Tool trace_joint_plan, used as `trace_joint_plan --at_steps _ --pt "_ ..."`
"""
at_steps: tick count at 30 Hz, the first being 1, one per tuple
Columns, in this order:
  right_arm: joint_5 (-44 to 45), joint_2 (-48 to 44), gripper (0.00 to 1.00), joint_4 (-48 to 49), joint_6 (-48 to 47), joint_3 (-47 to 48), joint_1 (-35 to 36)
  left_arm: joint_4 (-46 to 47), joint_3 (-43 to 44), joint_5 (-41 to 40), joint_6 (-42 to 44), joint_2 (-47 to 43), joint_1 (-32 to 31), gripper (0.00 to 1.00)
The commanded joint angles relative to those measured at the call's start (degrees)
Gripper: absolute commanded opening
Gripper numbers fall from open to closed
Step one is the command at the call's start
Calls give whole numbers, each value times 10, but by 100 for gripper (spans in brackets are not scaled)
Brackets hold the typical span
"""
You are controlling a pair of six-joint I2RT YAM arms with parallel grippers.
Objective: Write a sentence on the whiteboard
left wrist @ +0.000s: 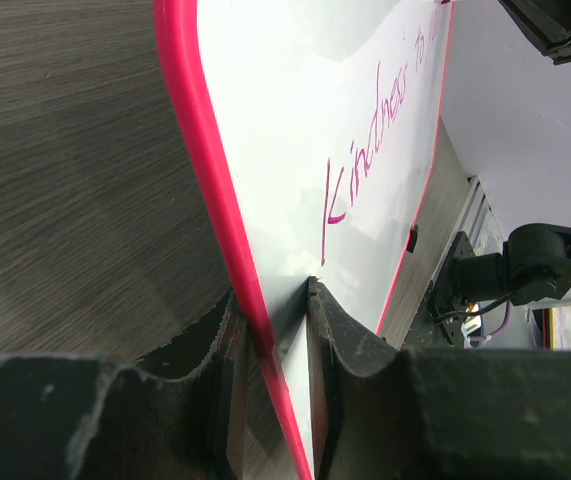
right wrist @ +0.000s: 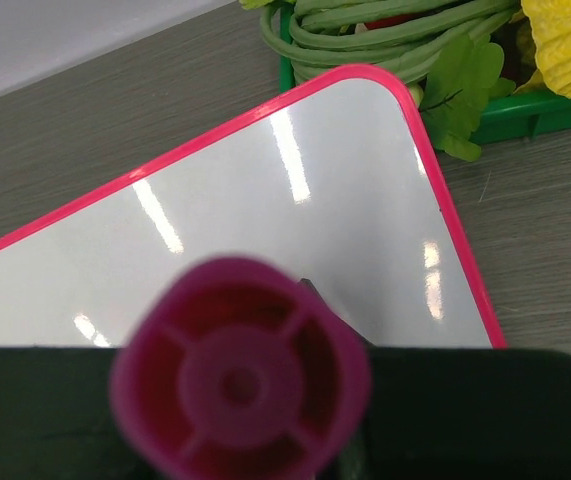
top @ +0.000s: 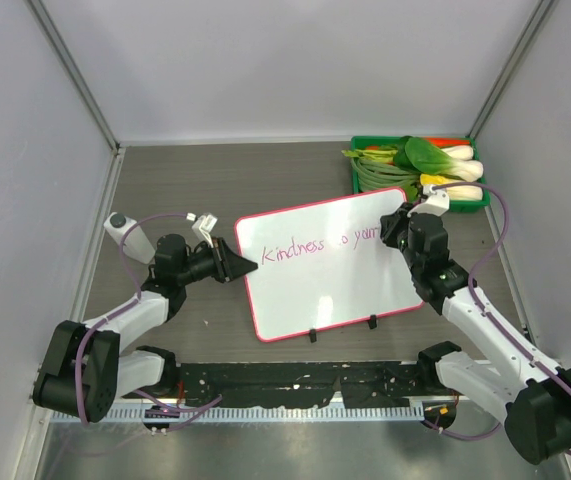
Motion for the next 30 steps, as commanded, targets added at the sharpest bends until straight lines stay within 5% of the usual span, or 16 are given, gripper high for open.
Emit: trace_joint_plan --at_steps 1,30 --pt "23 -7 1 6 -6 18 -2 -28 2 -7 43 9 -12 0" --pt "38 -31 1 -23 -20 25 -2 -27 2 -7 42 13 -12 0"
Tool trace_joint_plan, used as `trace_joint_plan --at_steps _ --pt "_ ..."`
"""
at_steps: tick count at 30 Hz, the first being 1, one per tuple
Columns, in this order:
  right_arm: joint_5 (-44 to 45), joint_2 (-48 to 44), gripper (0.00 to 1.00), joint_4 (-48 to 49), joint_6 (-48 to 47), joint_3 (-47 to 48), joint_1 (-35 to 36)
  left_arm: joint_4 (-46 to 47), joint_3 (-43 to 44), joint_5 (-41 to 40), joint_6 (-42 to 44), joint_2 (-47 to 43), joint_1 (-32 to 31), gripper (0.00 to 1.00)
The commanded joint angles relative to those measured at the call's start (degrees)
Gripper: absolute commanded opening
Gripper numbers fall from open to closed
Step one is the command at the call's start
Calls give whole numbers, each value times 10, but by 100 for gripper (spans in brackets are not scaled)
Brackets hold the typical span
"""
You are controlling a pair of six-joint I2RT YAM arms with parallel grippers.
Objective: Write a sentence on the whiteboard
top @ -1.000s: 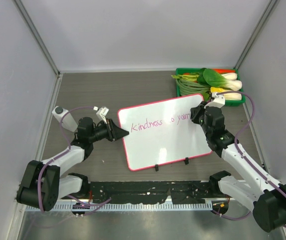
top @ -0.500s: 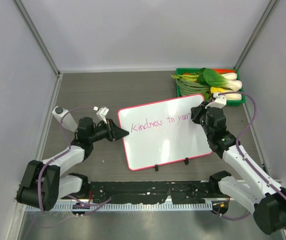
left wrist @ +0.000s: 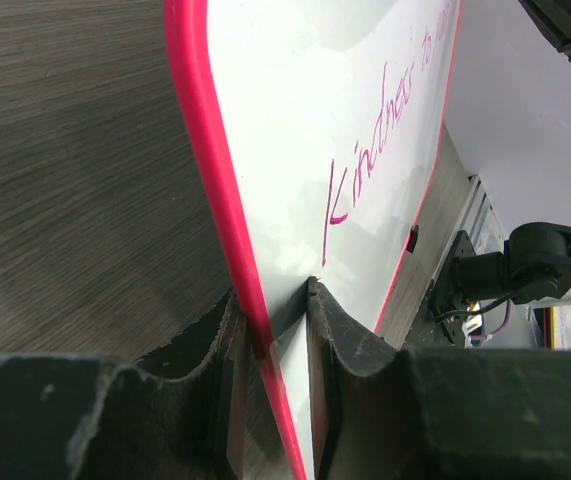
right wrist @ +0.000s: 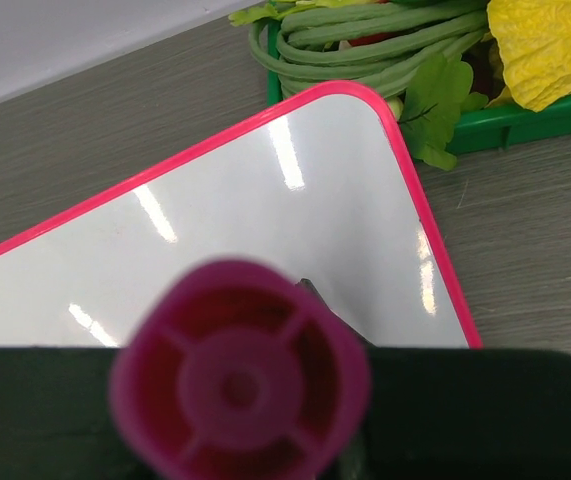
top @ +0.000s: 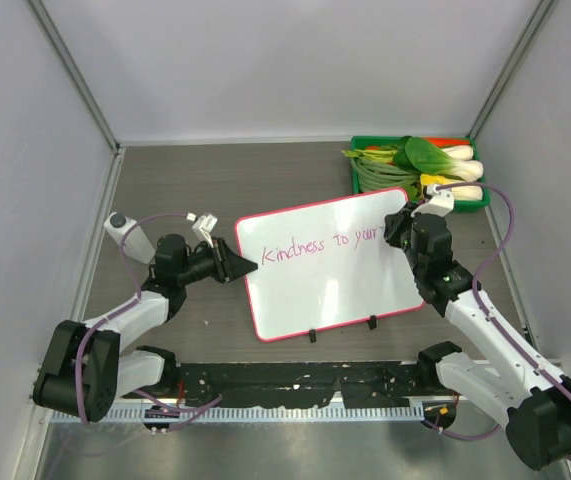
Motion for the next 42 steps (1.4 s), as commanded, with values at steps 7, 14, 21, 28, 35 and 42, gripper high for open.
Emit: trace_joint_plan --at_steps 7,14,21,28,35,42 --pt "22 6 1 4 -8 13 -3 -26 2 -7 40 12 -12 0" --pt "-9 0 1 5 -11 10 -2 -25 2 -6 40 11 -12 0" --pt "-26 -4 1 -2 -11 2 -2 -26 2 -6 39 11 -12 0" --pt "-6 -16 1 -32 -13 -4 -2 -27 2 -7 41 10 -12 0" --pt "5 -20 1 -46 -15 -4 -2 -27 2 -7 41 10 -12 0" --pt "-31 -15 1 -39 -11 -7 -2 -28 2 -7 40 10 -12 0"
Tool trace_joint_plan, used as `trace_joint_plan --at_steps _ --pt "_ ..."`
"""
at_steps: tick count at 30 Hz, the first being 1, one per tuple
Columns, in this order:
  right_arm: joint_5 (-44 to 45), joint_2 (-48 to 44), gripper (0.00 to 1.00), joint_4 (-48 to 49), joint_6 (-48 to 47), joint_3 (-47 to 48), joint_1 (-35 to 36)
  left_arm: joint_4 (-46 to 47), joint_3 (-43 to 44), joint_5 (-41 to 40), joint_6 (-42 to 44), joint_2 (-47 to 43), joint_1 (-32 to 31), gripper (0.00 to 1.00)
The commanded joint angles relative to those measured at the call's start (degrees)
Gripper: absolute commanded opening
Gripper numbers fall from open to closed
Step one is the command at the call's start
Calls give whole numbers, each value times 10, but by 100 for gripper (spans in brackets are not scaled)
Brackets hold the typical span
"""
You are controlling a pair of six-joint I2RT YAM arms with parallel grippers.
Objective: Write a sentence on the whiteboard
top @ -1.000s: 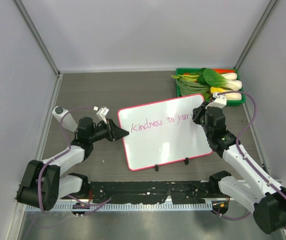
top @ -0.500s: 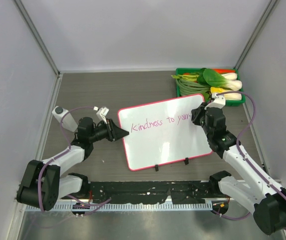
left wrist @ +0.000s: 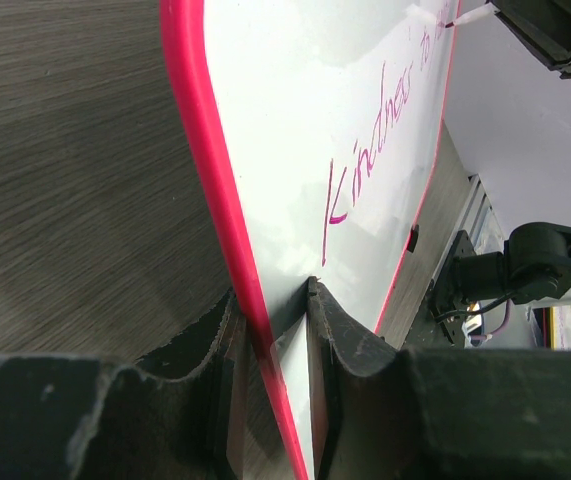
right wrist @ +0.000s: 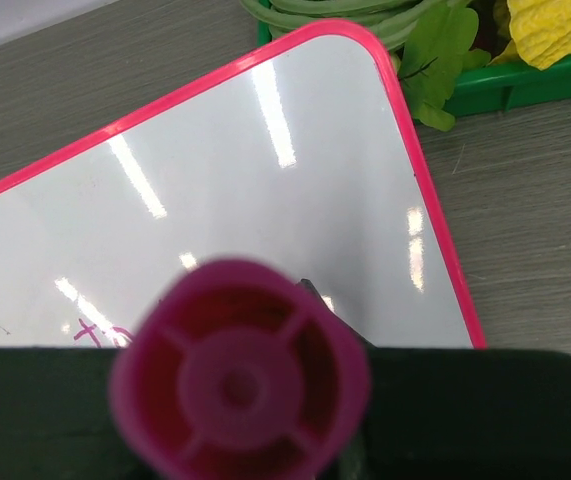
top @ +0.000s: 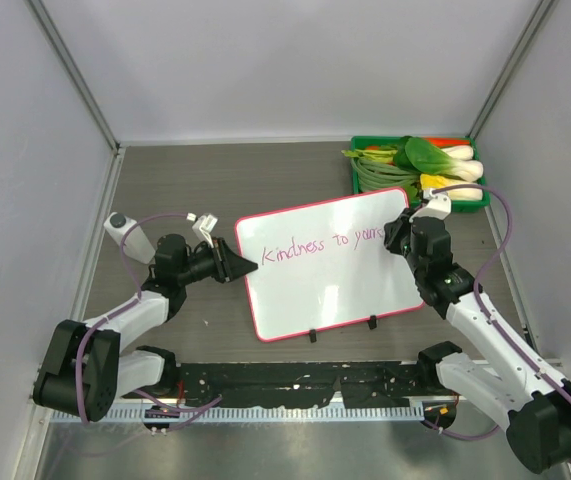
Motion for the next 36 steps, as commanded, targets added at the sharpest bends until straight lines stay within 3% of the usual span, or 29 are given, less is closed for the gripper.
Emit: trace_joint_plan --at_steps 1,15,23,36 --pt "-27 -1 1 12 -3 -2 -2 -27 2 -7 40 7 -13 0" --pt "-3 -53 1 32 17 19 -2 -29 2 -9 41 7 -13 0" --pt "29 -24 1 15 -3 39 -5 -28 1 -9 41 5 -12 0" --pt "11 14 1 47 2 26 -12 -29 2 -9 41 7 -13 0"
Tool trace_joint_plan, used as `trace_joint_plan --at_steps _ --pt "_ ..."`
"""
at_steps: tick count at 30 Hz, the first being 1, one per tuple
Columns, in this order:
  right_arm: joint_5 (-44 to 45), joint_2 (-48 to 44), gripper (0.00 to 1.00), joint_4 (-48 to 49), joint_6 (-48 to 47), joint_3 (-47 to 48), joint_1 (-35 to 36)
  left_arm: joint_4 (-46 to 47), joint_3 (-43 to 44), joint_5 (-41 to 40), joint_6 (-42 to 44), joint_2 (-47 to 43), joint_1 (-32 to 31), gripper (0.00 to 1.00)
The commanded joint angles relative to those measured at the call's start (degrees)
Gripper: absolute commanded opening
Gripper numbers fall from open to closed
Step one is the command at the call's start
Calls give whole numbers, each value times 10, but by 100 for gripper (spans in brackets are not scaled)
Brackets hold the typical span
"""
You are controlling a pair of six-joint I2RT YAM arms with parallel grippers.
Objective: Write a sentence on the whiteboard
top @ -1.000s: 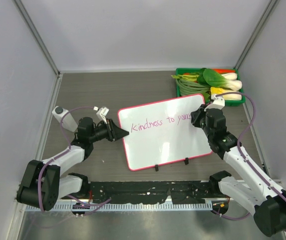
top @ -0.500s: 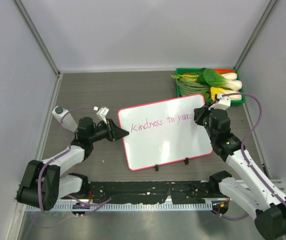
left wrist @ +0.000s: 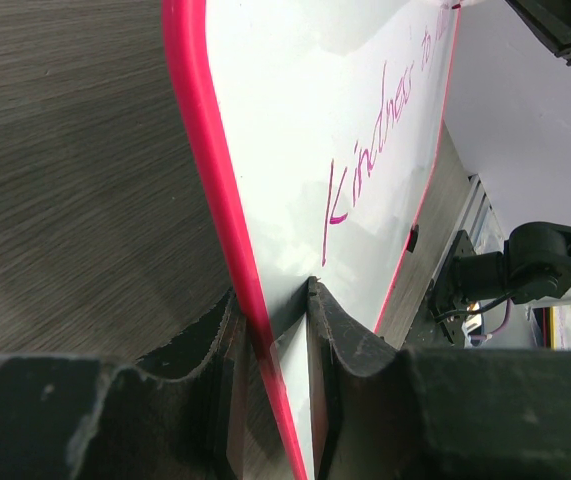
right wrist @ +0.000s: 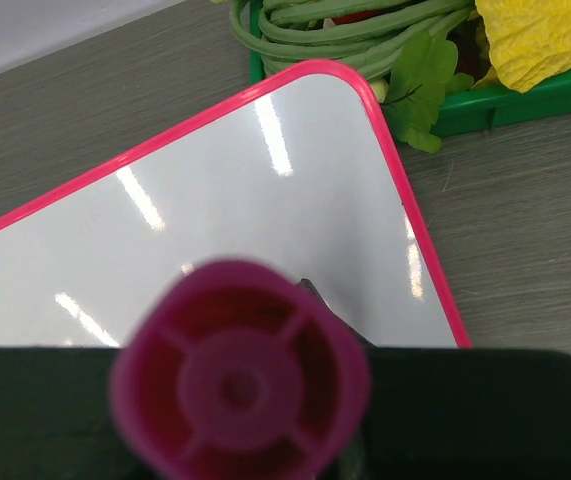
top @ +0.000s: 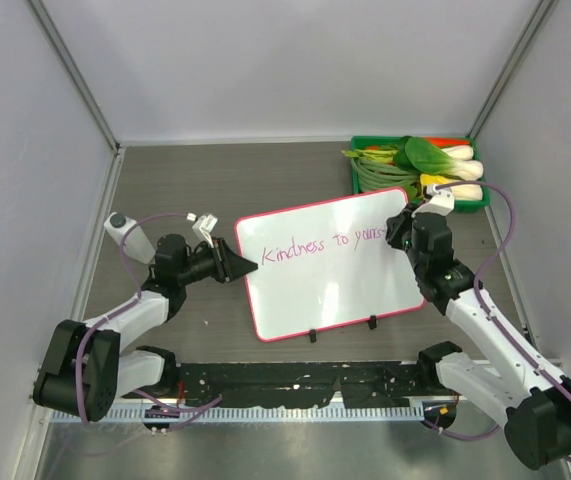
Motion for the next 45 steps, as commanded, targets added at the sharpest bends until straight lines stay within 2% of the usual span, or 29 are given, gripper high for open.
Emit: trace_joint_plan --at_steps 1,19,35,45 --pt "1 5 1 42 -1 9 -4 -28 2 -8 40 7 -12 0" --pt "18 23 1 15 -11 15 -5 -28 2 -6 40 9 -13 0" --pt "-20 -5 1 9 -9 5 -5 -26 3 -5 39 14 -14 0" --pt "21 9 1 10 -11 -4 -5 -26 2 -8 40 10 -13 0"
